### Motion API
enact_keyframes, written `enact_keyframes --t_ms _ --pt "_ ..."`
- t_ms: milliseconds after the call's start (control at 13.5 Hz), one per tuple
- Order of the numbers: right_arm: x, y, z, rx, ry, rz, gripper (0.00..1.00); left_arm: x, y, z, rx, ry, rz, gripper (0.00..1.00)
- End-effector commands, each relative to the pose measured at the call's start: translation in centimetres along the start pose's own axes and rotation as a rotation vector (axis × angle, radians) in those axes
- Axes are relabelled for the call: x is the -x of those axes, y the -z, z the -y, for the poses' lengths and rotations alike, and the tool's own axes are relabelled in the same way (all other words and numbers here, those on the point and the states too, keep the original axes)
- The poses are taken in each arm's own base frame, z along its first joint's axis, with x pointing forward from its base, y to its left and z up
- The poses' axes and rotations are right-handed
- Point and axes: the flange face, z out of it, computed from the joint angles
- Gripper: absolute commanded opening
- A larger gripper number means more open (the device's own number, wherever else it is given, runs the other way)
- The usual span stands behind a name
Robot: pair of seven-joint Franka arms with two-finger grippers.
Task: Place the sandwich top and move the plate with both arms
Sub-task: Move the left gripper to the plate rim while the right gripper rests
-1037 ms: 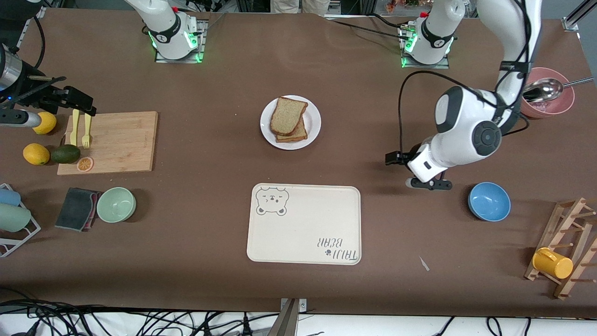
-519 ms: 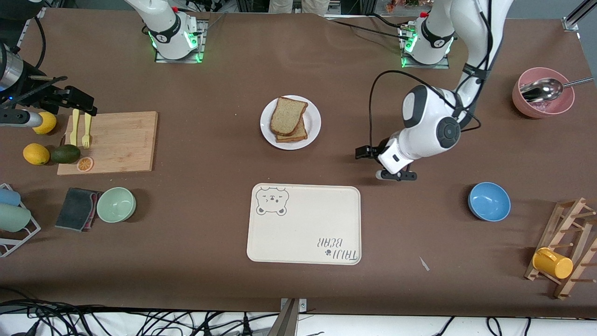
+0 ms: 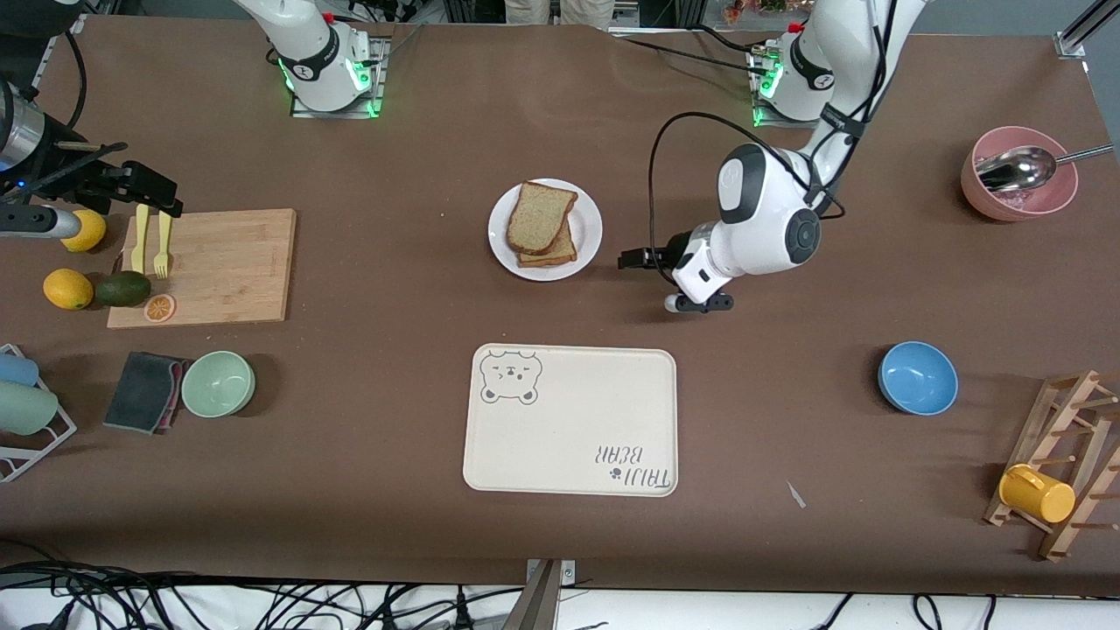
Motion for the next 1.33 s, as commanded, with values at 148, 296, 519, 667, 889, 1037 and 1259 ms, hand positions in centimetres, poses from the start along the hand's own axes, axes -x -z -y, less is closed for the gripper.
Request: enact_keyframes --t_ms 148,296,519,667,889,1037,1259 --pt "0.3 0.4 0.1 -0.007 0.013 -0.003 1.0 1.1 -2.2 2.2 0.188 -0.103 -0.011 1.0" --pt "0.3 0.4 0.1 -0.007 0.013 -0.003 1.0 1.7 -3.7 3.1 0.246 -0.129 -0.019 1.0" --pt "0.3 0.3 0.1 -0.008 0.011 -0.001 1.0 2.9 -6.1 3.6 0.318 -0.142 -0.031 1.0" --pt "0.3 0.4 0.1 -0.008 0.013 -0.003 1.0 3.4 -6.9 3.8 0.342 -0.154 -0.041 1.0" --pt "0.3 0.3 0.1 -0.007 0.013 -0.001 1.0 4.0 -7.9 4.8 0.369 -0.168 -0.052 0.99" --pt "0.3 0.4 0.1 -0.008 0.013 -0.004 1.0 4.8 -9.3 5.2 0.388 -0.182 -0.06 0.99" --pt "0.3 0.3 0.1 -0.008 0.013 -0.001 1.0 5.5 -10.4 5.4 0.396 -0.186 -0.059 0.99"
